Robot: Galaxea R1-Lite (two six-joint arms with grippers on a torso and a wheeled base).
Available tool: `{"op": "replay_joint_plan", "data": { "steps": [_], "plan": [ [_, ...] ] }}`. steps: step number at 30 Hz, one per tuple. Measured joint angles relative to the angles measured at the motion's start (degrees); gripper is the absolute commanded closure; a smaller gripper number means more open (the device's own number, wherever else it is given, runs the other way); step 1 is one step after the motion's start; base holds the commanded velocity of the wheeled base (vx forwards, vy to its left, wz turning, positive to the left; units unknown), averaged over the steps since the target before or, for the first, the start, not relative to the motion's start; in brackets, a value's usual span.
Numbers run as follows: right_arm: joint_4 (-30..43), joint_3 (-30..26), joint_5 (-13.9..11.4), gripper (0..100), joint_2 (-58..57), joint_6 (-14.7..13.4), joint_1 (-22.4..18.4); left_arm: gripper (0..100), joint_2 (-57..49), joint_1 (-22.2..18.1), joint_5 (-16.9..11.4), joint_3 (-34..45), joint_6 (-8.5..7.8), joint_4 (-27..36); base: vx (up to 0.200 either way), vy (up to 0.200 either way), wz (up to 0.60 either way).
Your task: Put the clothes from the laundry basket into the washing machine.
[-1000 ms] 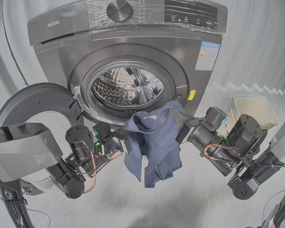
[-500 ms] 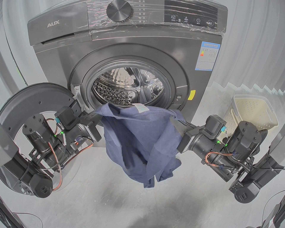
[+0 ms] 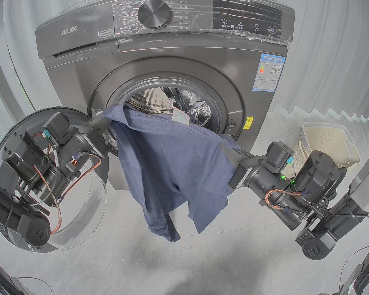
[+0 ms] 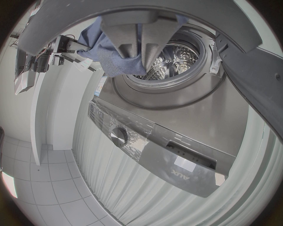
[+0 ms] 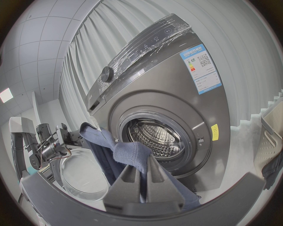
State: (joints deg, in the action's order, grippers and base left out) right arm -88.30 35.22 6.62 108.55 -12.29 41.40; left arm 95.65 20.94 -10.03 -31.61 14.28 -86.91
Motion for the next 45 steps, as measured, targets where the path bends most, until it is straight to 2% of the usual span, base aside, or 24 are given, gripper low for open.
{"op": "replay_joint_plan", "data": {
  "steps": [3, 7, 17, 23, 31, 36, 45],
  "plan": [
    [0.0, 0.5, 0.2, 100, -0.4, 0.0, 0.0, 100, -2.5, -0.3, -0.3, -0.4, -0.05, 4.2, 0.0, 0.0, 0.0],
    [0.0, 0.7, 0.2, 100, -1.5, 0.2, -0.5, 100, -5.6, -0.8, -2.0, -0.5, -0.07, 7.1, 0.0, 0.0, 0.0],
    [0.0, 0.2, 0.3, 100, -3.5, 0.5, -2.8, 100, -7.5, -1.2, -2.3, 2.0, -0.4, 7.3, 0.0, 0.0, 0.0],
    [0.0, 0.9, 0.4, 100, -4.3, 0.5, -2.5, 100, -8.0, -0.5, -2.3, 2.9, -1.37, 7.2, 0.0, 0.0, 0.0],
    [0.1, 1.4, 0.4, 100, -4.5, 0.5, -2.3, 100, -7.1, -0.6, -3.1, 4.5, -1.5, 6.6, 0.0, 0.0, 0.0],
    [0.1, 1.2, 2.0, 100, -4.4, 0.7, -2.4, 100, -5.7, -0.9, -3.4, 2.9, -1.48, 6.4, 0.0, 0.0, 0.0],
    [0.1, -1.5, 2.2, 100, -4.7, 1.2, -3.2, 100, -7.0, -1.2, -3.4, 1.2, -1.55, 8.3, 0.0, 0.0, 0.0]
  ]
}}
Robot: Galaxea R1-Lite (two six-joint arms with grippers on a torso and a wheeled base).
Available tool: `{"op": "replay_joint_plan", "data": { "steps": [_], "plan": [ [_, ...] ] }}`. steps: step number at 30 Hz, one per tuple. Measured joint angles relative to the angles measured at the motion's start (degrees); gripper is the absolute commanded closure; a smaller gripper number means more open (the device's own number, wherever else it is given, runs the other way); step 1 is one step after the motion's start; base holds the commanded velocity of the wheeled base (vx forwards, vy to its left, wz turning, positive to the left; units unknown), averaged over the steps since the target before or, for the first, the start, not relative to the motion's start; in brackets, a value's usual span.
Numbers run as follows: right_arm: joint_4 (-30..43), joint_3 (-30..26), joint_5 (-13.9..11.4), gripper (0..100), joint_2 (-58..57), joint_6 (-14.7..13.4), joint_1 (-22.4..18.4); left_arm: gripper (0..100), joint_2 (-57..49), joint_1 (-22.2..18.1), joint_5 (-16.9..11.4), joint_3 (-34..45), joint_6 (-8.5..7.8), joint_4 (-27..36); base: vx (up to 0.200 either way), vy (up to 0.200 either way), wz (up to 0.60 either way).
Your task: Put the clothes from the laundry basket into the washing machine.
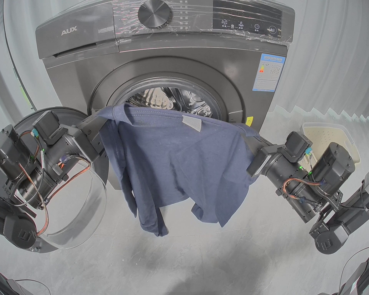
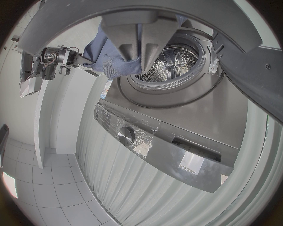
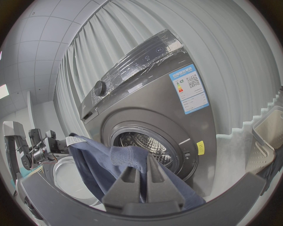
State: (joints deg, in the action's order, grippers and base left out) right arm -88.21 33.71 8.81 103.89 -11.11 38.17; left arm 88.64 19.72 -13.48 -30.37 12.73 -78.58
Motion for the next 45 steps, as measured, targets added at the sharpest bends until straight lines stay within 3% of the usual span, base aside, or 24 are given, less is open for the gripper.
{"op": "replay_joint_plan", "data": {
  "steps": [4, 9, 24, 31, 35, 41, 45],
  "plan": [
    [0.0, -0.7, -0.1, 100, -0.3, 0.7, -1.6, 100, -0.1, 0.0, 0.0, 0.0, -0.17, 0.2, 0.0, 0.0, 0.0],
    [0.0, -0.3, -0.1, 100, -0.5, 1.6, -3.2, 100, 1.2, 0.0, 0.0, -0.5, -1.91, 0.2, 0.0, 0.0, 0.0],
    [0.0, 1.2, -0.3, 100, -1.0, 1.8, -4.8, 100, 2.6, 0.0, 0.0, 0.3, -2.13, 0.0, 0.0, 0.0, 0.0],
    [0.0, 0.7, -0.5, 100, -1.2, 1.7, -5.2, 100, 3.3, 2.3, 0.0, 0.9, -2.19, -0.7, 0.0, 0.0, 0.0],
    [-0.1, -1.2, -1.1, 100, -1.2, 1.5, -3.1, 100, 3.5, 3.8, 0.0, 1.0, -2.19, -0.7, 0.0, 0.0, 0.0],
    [0.0, -6.2, -3.1, 100, -1.4, 1.2, 3.4, 100, 3.6, 5.2, 0.0, 1.0, -2.26, -0.8, 0.0, 0.0, 0.0],
    [0.0, -8.1, -4.4, 100, -1.9, 0.7, 7.7, 100, 3.6, 6.3, 0.0, 1.1, -3.27, -0.9, 0.0, 0.0, 0.0]
  ]
}}
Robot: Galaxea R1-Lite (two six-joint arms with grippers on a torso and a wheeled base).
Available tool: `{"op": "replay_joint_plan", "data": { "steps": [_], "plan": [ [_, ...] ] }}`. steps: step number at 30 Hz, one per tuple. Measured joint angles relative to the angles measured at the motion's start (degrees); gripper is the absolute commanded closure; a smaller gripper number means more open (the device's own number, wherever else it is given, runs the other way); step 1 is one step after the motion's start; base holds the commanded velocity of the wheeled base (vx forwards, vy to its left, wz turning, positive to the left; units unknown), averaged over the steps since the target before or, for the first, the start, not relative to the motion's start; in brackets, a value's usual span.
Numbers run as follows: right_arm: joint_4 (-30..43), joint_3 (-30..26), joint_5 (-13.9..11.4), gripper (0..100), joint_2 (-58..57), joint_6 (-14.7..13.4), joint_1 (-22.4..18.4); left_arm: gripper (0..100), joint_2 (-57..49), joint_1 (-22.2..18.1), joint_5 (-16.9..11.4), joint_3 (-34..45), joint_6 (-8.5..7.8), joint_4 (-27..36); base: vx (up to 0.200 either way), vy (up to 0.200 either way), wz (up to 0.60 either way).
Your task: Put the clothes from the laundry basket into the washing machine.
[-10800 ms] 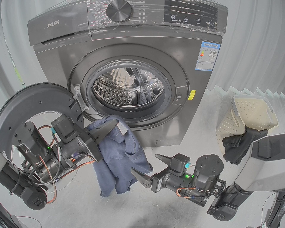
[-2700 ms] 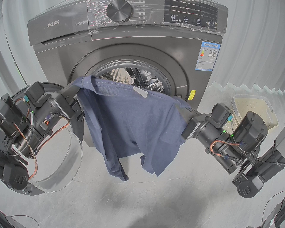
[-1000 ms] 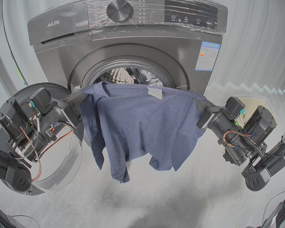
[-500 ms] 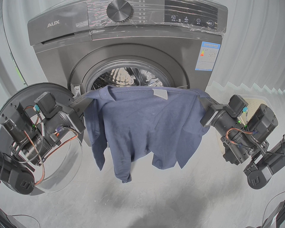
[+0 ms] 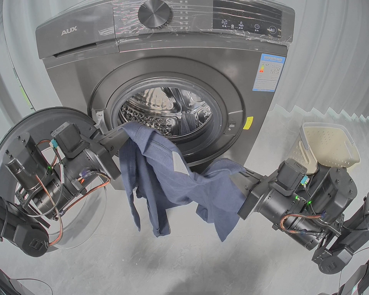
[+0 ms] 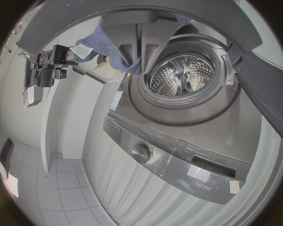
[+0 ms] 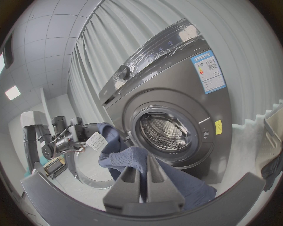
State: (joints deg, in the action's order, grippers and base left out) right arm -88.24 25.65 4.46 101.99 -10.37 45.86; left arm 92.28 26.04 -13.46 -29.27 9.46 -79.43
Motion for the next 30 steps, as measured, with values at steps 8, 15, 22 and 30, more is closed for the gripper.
{"op": "replay_joint_plan", "data": {
  "steps": [8, 15, 22, 30],
  "plan": [
    [-0.1, -1.0, -1.8, 0, -0.2, -2.2, 2.7, 100, 0.7, 2.5, 0.1, 0.0, -0.49, -0.4, 0.0, 0.0, 0.0],
    [0.0, -2.4, -1.9, 0, 1.7, -2.6, 2.9, 100, 1.3, 3.2, 0.3, -0.7, -0.4, -2.5, 0.0, 0.0, 0.0],
    [0.0, -1.7, -2.0, 0, 7.6, -2.2, 1.4, 100, 1.2, 3.3, 0.2, -1.6, -0.35, -3.2, 0.0, 0.0, 0.0],
    [0.0, 5.6, -2.2, 0, 16.9, -1.2, -2.8, 100, 0.8, 3.3, 0.0, -3.0, -0.21, -5.2, 0.0, 0.0, 0.0]
  ]
}}
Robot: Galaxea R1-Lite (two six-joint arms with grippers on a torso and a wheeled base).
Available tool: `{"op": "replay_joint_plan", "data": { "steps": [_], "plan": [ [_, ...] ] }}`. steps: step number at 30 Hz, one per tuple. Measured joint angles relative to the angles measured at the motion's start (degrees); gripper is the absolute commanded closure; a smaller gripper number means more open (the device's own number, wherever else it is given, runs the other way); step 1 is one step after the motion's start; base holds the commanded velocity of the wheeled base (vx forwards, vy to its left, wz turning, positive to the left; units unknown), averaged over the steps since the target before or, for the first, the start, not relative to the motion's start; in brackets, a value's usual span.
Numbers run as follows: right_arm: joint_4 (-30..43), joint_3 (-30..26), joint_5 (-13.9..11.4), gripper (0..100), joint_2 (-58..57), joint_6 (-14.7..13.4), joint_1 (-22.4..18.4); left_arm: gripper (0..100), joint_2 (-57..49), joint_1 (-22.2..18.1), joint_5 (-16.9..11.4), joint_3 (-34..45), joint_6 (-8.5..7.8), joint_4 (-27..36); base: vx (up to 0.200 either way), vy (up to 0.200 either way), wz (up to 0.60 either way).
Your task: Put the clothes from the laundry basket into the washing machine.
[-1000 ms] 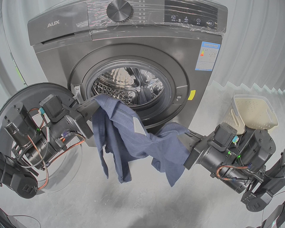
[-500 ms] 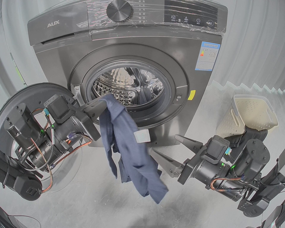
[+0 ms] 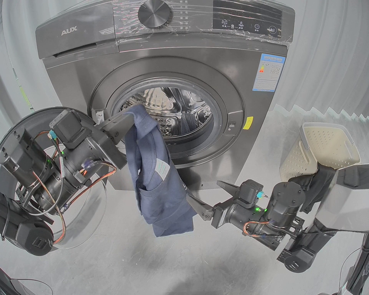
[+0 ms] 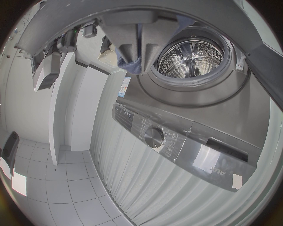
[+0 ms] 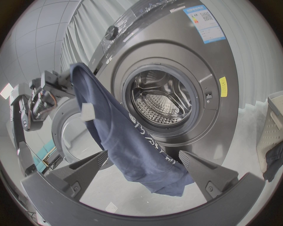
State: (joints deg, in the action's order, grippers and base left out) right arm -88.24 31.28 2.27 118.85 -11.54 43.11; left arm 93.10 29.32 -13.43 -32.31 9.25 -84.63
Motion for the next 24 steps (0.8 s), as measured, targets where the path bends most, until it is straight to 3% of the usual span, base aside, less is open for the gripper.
{"op": "replay_joint_plan", "data": {
  "steps": [15, 24],
  "plan": [
    [0.0, 14.2, -2.8, 0, 14.7, 1.5, 2.0, 100, -1.2, 0.0, -0.3, -1.0, 0.4, -0.7, 0.0, 0.0, 0.0],
    [0.0, 23.9, -2.9, 0, 21.5, 1.8, 2.9, 100, -1.6, 0.0, -0.3, -1.0, 0.46, -0.7, 0.0, 0.0, 0.0]
  ]
}}
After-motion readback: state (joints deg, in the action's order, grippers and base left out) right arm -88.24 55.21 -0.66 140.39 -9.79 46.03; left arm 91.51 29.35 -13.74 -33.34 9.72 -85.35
